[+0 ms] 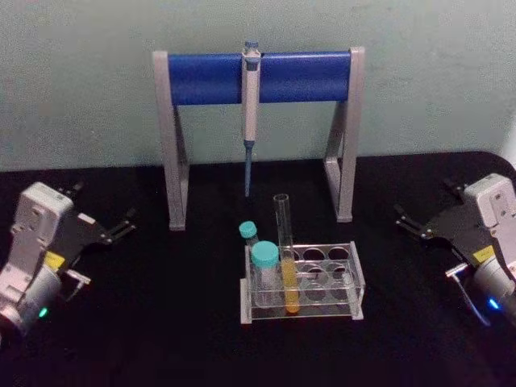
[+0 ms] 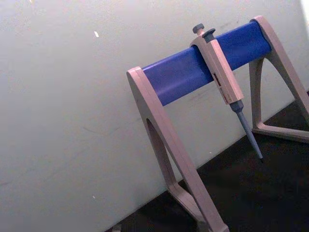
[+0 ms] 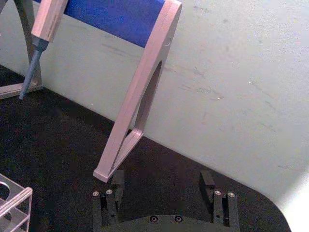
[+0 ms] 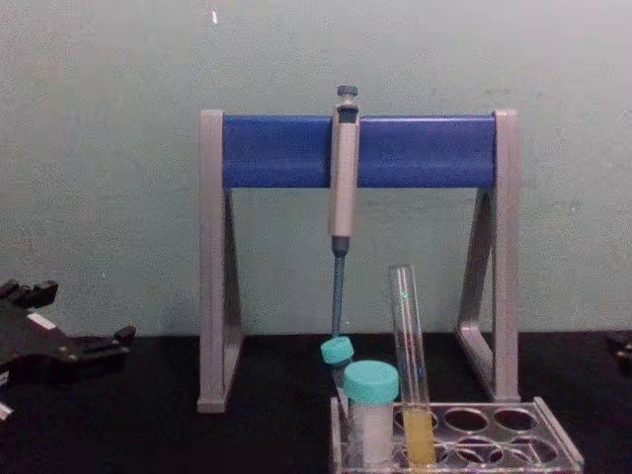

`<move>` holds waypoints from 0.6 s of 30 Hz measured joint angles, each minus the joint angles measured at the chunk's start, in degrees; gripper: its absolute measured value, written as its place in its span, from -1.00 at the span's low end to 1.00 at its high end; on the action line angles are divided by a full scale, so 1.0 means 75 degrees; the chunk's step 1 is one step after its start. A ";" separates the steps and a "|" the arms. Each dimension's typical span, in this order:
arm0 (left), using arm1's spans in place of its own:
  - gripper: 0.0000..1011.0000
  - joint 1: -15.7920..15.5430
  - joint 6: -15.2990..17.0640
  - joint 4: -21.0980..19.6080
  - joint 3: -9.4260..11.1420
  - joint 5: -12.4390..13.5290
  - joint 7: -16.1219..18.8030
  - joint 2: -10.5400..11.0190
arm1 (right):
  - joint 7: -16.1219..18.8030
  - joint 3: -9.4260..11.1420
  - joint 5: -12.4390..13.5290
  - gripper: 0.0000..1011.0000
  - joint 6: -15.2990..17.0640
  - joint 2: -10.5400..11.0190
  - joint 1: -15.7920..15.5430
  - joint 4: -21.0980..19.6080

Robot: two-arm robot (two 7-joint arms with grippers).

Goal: Pick up the test tube from the test tube rack, shake it, then place it back into the test tube rack.

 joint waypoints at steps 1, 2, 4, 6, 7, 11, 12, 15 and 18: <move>0.98 -0.0001 0.0000 0.0000 0.0000 0.0000 0.0000 0.0000 | 0.0000 0.0000 0.0000 0.98 -0.0001 0.0000 0.0000 0.0000; 0.98 0.0000 0.0000 0.0000 0.0000 0.0000 0.0000 0.0000 | 0.0000 0.0000 0.0000 0.98 0.0000 0.0000 0.0000 0.0000; 0.98 0.0000 0.0001 0.0000 0.0000 0.0000 0.0000 0.0000 | 0.0000 0.0000 0.0000 0.98 0.0000 0.0000 0.0000 0.0000; 0.98 0.0000 0.0000 0.0000 0.0000 0.0000 0.0000 -0.0001 | 0.0000 0.0000 0.0000 0.98 0.0000 0.0000 0.0000 0.0000; 0.98 0.0000 0.0000 0.0000 0.0000 0.0000 0.0000 0.0000 | 0.0000 0.0000 0.0000 0.98 0.0000 0.0000 0.0000 0.0000; 0.98 -0.0001 0.0000 0.0000 0.0000 0.0000 0.0000 0.0000 | 0.0000 0.0000 0.0000 0.98 -0.0001 0.0000 0.0000 0.0000; 0.98 0.0000 0.0001 0.0000 0.0000 0.0000 0.0000 0.0000 | 0.0000 0.0000 0.0000 0.98 0.0000 0.0000 0.0000 0.0000; 0.98 0.0000 0.0000 0.0000 0.0000 0.0000 0.0000 0.0000 | 0.0000 0.0000 0.0000 0.98 0.0000 0.0000 0.0001 0.0000; 0.98 0.0000 0.0000 0.0000 0.0000 0.0000 0.0000 0.0000 | 0.0000 0.0000 0.0000 0.98 0.0000 0.0000 0.0001 0.0000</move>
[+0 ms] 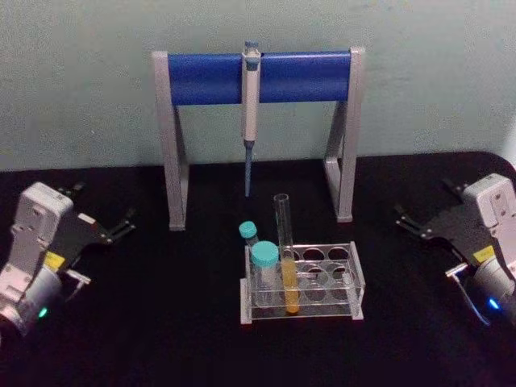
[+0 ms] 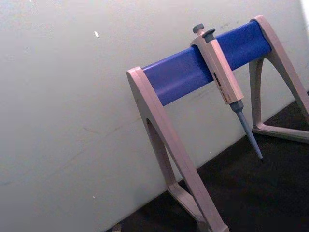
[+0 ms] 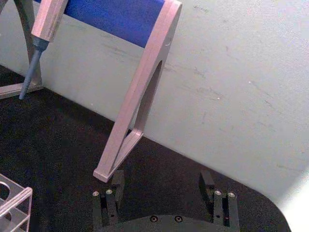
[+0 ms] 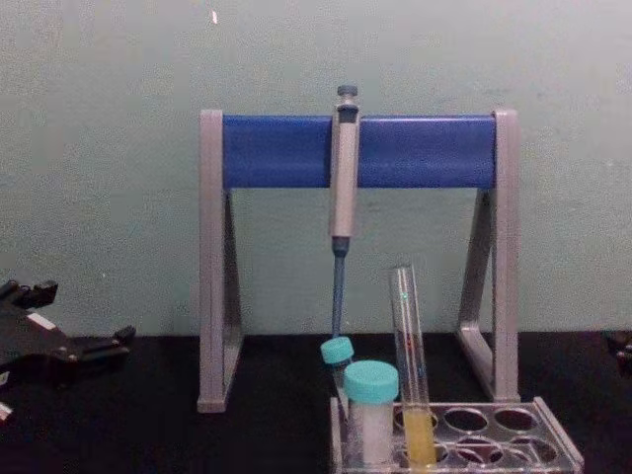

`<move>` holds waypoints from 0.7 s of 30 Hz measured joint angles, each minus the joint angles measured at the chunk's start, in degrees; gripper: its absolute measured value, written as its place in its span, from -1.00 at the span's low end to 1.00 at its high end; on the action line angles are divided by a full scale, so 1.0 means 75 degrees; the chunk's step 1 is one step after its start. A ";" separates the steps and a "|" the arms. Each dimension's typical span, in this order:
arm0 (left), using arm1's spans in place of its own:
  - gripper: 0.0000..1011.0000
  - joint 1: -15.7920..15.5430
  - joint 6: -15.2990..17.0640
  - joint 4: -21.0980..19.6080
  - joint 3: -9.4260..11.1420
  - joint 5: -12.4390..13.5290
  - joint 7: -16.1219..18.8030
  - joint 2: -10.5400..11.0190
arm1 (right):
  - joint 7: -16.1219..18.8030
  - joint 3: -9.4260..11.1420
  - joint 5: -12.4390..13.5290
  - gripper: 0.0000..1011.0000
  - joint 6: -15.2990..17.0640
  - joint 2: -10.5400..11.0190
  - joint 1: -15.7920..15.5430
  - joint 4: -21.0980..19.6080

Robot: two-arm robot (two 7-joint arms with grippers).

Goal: Pick up the test tube from the test tube rack, shake it, then place it back into the test tube rack.

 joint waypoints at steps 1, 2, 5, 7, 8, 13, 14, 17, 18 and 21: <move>0.98 0.0000 0.0000 0.0000 0.0000 0.0000 0.0000 0.0000 | 0.0000 0.0000 0.0000 0.98 0.0000 0.0000 0.0000 0.0000; 0.98 0.0000 0.0000 0.0000 0.0000 0.0000 0.0000 0.0000 | 0.0000 0.0000 0.0000 0.98 0.0000 0.0000 -0.0001 0.0000; 0.98 0.0000 0.0000 0.0000 0.0000 0.0000 0.0000 0.0000 | 0.0000 0.0000 0.0000 0.98 0.0000 0.0000 0.0000 0.0000; 0.98 0.0000 0.0000 0.0000 0.0000 0.0000 0.0000 -0.0001 | 0.0000 0.0000 0.0000 0.98 0.0000 0.0000 0.0000 0.0000; 0.98 0.0000 0.0000 0.0000 0.0000 0.0000 0.0000 0.0000 | 0.0000 0.0000 0.0000 0.98 0.0000 0.0000 0.0000 0.0000; 0.98 -0.0001 0.0000 0.0000 0.0000 0.0000 0.0000 -0.0001 | 0.0000 0.0000 0.0000 0.98 0.0000 0.0000 -0.0001 0.0000; 0.98 0.0000 0.0000 0.0000 0.0000 0.0000 0.0000 0.0000 | 0.0000 0.0000 0.0000 0.98 0.0000 0.0000 -0.0001 0.0000; 0.98 0.0000 0.0000 0.0000 0.0000 0.0000 0.0000 0.0000 | 0.0000 0.0000 0.0000 0.98 0.0000 0.0000 0.0000 0.0000; 0.98 0.0000 0.0000 0.0000 0.0000 0.0000 0.0000 0.0000 | 0.0000 0.0000 0.0000 0.98 0.0000 0.0000 0.0000 0.0000; 0.98 0.0000 0.0000 0.0000 0.0000 0.0000 0.0000 -0.0001 | 0.0000 0.0000 0.0000 0.98 0.0000 0.0000 0.0000 0.0000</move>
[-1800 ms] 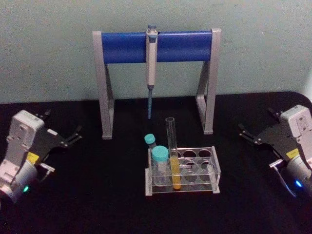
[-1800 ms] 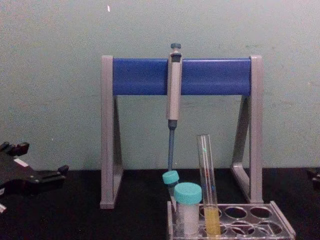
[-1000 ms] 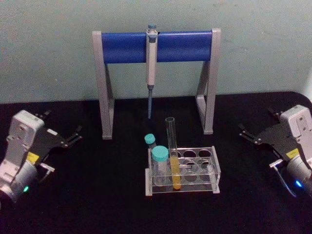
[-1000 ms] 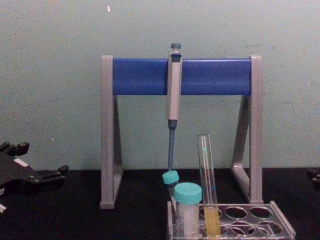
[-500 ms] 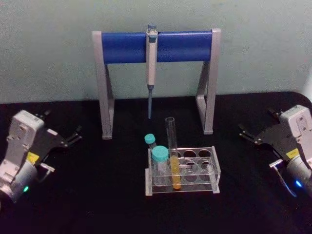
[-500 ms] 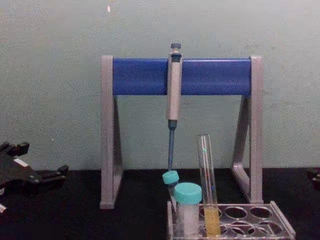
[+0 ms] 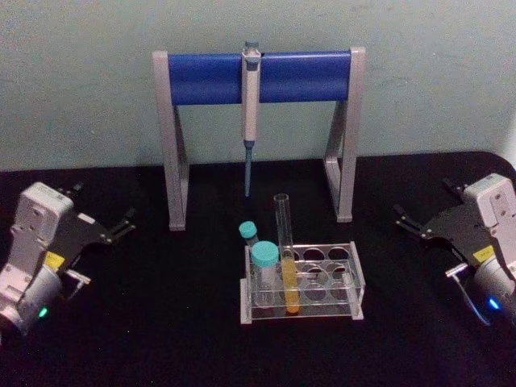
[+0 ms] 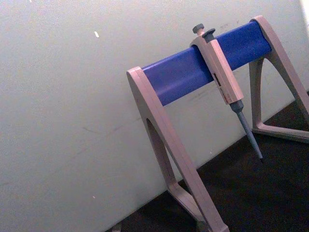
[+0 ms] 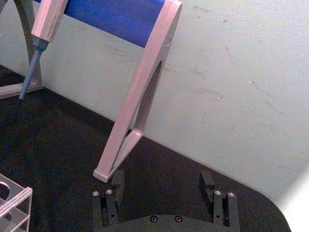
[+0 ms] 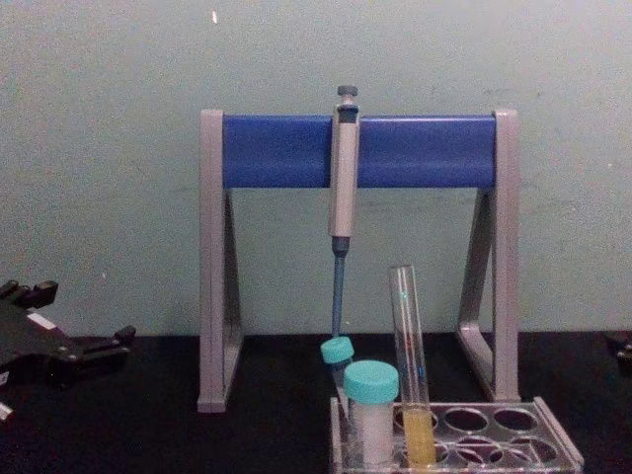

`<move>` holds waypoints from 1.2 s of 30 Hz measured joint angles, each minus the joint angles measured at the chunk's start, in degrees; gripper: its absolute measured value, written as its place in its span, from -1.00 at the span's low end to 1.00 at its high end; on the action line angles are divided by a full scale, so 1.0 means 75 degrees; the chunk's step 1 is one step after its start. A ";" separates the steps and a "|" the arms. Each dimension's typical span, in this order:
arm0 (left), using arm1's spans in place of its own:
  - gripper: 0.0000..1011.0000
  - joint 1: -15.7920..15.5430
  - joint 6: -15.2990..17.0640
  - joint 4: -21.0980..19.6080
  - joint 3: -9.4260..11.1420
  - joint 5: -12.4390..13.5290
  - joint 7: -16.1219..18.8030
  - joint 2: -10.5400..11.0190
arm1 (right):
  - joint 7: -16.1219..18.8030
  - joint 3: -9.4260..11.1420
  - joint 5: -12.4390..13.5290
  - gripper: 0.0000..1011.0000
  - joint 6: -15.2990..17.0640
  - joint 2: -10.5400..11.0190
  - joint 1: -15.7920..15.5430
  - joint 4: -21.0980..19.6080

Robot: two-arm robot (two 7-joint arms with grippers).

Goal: Pick up the test tube from the test tube rack, shake it, then place it back into the test tube rack.

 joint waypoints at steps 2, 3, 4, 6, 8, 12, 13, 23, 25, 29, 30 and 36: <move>0.98 0.0000 0.0000 0.0000 0.0000 0.0000 0.0000 0.0000 | 0.0000 0.0000 0.0000 0.98 0.0000 0.0000 0.0000 0.0000; 0.98 0.0000 0.0000 0.0000 0.0000 0.0000 0.0000 0.0000 | 0.0000 0.0000 0.0000 0.98 0.0000 0.0000 0.0000 0.0000; 0.98 0.0000 0.0000 0.0000 0.0000 0.0000 0.0000 0.0000 | 0.0000 0.0000 0.0000 0.98 0.0000 0.0000 0.0000 0.0000; 0.98 0.0000 0.0000 0.0000 0.0000 0.0000 0.0000 0.0000 | 0.0000 0.0000 0.0000 0.98 0.0000 0.0000 0.0000 0.0000; 0.98 0.0000 0.0000 -0.0001 0.0000 0.0000 0.0000 0.0000 | 0.0000 0.0000 0.0000 0.98 0.0000 0.0000 0.0000 0.0000; 0.98 0.0000 0.0000 0.0000 0.0000 0.0000 0.0000 0.0000 | 0.0000 0.0000 0.0000 0.98 0.0000 0.0000 0.0000 0.0000; 0.98 0.0000 0.0000 0.0000 0.0000 0.0000 0.0000 0.0000 | 0.0000 0.0000 0.0000 0.98 0.0000 0.0000 0.0000 0.0000; 0.98 0.0000 0.0000 0.0000 0.0000 0.0000 0.0000 0.0000 | 0.0213 0.0247 0.0026 0.98 0.0023 0.0024 -0.0287 -0.0329; 0.98 0.0000 0.0000 0.0000 0.0000 0.0000 0.0000 0.0000 | 0.0277 0.0310 0.0110 0.98 0.0042 0.0051 -0.0391 -0.0465; 0.98 0.0000 0.0000 0.0000 0.0000 0.0000 0.0000 0.0000 | 0.0603 0.0537 0.0599 0.98 0.0151 0.0118 -0.0768 -0.0936; 0.98 0.0000 0.0000 0.0000 0.0000 0.0000 0.0000 0.0000 | 0.0674 0.0570 0.0688 0.98 0.0170 0.0125 -0.0834 -0.1014; 0.98 0.0000 0.0000 0.0000 0.0000 0.0000 0.0000 0.0001 | 0.1244 0.0745 0.1316 0.98 0.0324 0.0152 -0.1267 -0.1527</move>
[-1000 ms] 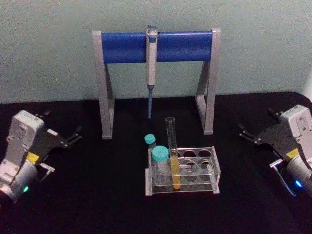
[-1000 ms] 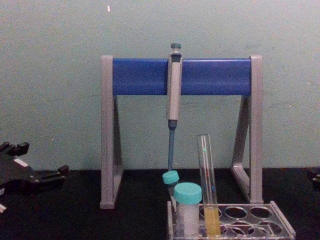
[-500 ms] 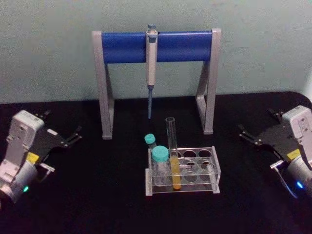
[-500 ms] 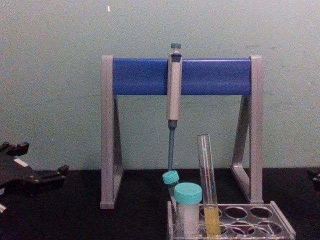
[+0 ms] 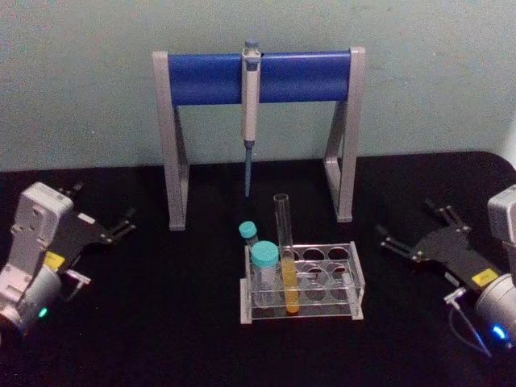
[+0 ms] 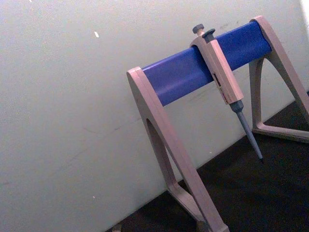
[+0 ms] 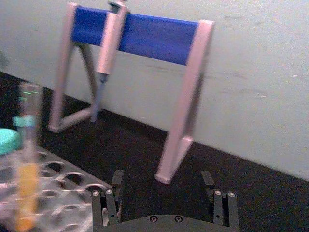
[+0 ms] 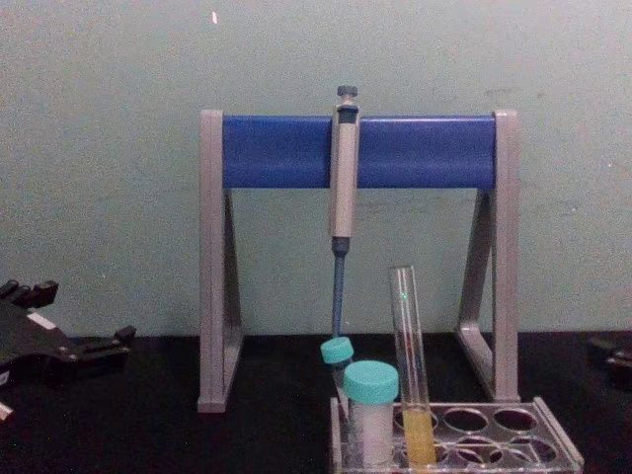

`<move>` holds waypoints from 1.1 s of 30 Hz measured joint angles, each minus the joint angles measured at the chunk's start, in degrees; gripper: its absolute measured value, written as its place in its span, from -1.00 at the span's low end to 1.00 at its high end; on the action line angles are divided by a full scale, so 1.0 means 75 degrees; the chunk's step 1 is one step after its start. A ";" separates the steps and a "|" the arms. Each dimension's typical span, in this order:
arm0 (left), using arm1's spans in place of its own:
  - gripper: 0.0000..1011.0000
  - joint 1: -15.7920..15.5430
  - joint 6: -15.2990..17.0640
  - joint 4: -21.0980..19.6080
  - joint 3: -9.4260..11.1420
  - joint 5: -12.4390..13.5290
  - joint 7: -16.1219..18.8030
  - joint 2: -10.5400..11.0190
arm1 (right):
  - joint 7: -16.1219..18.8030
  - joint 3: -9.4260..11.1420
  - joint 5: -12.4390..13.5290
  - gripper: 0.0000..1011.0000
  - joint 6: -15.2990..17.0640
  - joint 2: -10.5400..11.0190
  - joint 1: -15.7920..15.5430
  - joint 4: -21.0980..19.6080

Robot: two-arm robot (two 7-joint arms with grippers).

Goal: Pick up the test tube from the test tube rack, shake it, then place it back into the test tube rack.

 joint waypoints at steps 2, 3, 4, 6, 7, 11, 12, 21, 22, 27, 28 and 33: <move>0.98 0.0000 0.0000 0.0000 0.0000 0.0000 0.0000 0.0000 | 0.0222 0.0028 0.0185 0.98 0.0065 0.0010 -0.0132 -0.0172; 0.98 0.0000 0.0000 0.0000 0.0000 0.0000 0.0000 0.0000 | 0.0222 0.0028 0.0185 0.98 0.0065 0.0010 -0.0132 -0.0172; 0.98 0.0000 0.0000 0.0000 0.0000 0.0000 0.0000 0.0000 | 0.0367 0.0045 0.0306 0.98 0.0108 0.0014 -0.0212 -0.0283; 0.98 0.0000 0.0000 0.0000 0.0000 0.0000 0.0000 0.0000 | 0.0515 0.0053 0.0417 0.98 0.0164 0.0014 -0.0276 -0.0372; 0.98 0.0000 0.0000 0.0000 0.0000 0.0000 0.0000 0.0000 | 0.0654 0.0054 0.0506 0.98 0.0221 0.0015 -0.0320 -0.0443; 0.98 0.0000 0.0000 0.0000 0.0000 0.0000 0.0000 0.0000 | 0.1027 0.0024 0.0681 0.98 0.0380 0.0018 -0.0378 -0.0593; 0.98 0.0000 0.0000 0.0000 0.0000 0.0000 0.0000 0.0000 | 0.1096 0.0012 0.0706 0.98 0.0406 0.0014 -0.0377 -0.0611; 0.98 0.0000 0.0000 0.0000 0.0000 0.0000 0.0000 0.0000 | 0.1791 -0.0133 0.0836 0.98 0.0624 -0.0213 -0.0107 -0.0612; 0.98 0.0000 0.0000 0.0000 0.0000 0.0000 0.0000 0.0000 | 0.1839 -0.0155 0.0834 0.98 0.0635 -0.0242 -0.0060 -0.0599; 0.98 0.0000 0.0000 0.0000 0.0000 0.0000 0.0000 0.0000 | 0.2132 -0.0287 0.0734 0.98 0.0744 -0.0441 0.0240 -0.0465; 0.98 0.0000 0.0000 0.0000 0.0000 0.0000 0.0000 0.0000 | 0.2174 -0.0307 0.0717 0.98 0.0760 -0.0474 0.0285 -0.0439; 0.98 0.0000 0.0000 0.0000 0.0000 0.0000 0.0001 0.0000 | 0.2402 -0.0456 0.0596 0.98 0.0868 -0.0734 0.0629 -0.0205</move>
